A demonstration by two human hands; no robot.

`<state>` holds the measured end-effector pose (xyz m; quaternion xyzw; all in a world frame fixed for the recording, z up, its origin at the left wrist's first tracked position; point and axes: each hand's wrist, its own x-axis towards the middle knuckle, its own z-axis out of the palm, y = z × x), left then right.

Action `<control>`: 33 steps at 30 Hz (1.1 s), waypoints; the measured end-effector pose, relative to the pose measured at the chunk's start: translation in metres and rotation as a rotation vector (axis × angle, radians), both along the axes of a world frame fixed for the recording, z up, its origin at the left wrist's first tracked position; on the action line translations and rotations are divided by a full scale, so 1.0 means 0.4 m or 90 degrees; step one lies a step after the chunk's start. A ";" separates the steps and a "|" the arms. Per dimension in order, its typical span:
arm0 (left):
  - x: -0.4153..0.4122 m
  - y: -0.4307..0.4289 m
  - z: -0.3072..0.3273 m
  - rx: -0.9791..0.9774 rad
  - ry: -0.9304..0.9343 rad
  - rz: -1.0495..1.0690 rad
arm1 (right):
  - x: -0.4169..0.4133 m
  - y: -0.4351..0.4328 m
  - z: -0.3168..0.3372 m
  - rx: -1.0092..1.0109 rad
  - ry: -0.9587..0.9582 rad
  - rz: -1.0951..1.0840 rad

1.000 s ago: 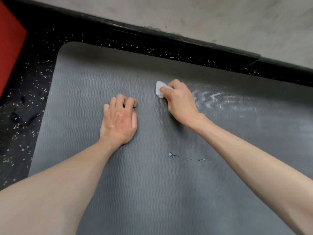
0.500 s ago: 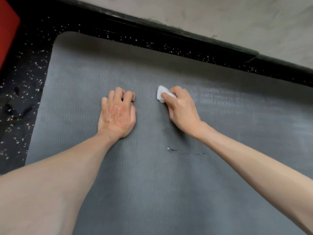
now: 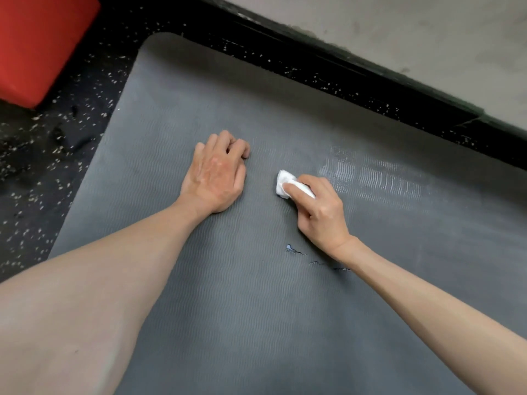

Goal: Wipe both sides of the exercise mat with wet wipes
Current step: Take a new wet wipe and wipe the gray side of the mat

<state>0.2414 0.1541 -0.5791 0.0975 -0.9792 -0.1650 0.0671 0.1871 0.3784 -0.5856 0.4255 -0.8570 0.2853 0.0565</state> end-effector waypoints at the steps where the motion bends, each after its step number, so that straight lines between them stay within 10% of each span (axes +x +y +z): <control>1: 0.000 0.002 0.000 -0.002 0.002 -0.002 | -0.003 0.001 -0.001 -0.012 -0.002 -0.003; 19: -0.006 0.007 -0.004 -0.006 0.003 -0.020 | -0.004 0.001 0.004 -0.030 -0.005 0.004; 33: 0.005 0.003 -0.015 0.008 0.067 -0.021 | -0.003 0.025 0.097 0.210 -0.020 0.123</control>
